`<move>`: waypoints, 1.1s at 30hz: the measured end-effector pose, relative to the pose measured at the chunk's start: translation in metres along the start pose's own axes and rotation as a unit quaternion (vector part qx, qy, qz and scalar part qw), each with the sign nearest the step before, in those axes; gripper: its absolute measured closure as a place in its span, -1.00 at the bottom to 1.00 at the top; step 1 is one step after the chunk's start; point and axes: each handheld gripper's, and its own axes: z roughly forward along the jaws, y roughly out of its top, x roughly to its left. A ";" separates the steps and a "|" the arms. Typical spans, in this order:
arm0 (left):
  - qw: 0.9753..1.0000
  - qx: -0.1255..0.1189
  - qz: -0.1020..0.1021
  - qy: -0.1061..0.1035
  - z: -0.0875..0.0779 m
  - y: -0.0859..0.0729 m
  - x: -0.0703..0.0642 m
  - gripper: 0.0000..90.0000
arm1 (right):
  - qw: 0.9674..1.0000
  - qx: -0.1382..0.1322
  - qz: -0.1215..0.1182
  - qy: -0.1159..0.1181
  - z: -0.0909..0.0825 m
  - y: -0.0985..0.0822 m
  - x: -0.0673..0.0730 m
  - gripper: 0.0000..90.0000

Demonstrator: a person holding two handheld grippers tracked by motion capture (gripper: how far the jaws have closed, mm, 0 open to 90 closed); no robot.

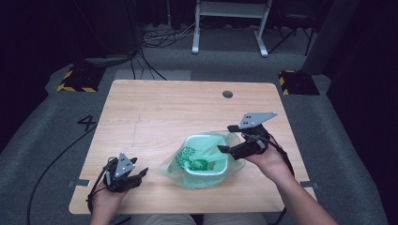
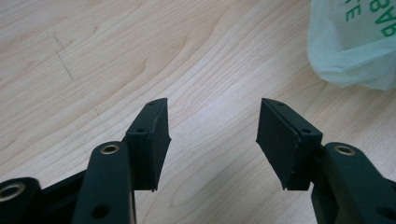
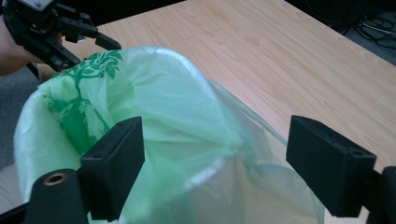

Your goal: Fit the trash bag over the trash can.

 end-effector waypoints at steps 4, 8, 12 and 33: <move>1.000 0.003 -0.006 0.000 0.003 -0.003 0.005 -0.04 | 1.000 0.011 -0.010 -0.001 0.011 0.009 -0.001 -0.57; 1.000 0.012 -0.011 -0.004 0.008 -0.005 0.010 -0.04 | 0.999 0.031 -0.021 -0.003 0.022 0.017 -0.002 -0.57; 1.000 0.024 -0.008 -0.007 0.013 -0.005 0.011 -0.04 | 0.998 0.060 -0.034 -0.009 0.035 0.022 -0.004 -0.57; 0.999 0.034 -0.012 -0.009 0.020 -0.005 0.011 -0.07 | 0.970 0.212 -0.113 -0.036 0.098 0.042 0.003 -0.57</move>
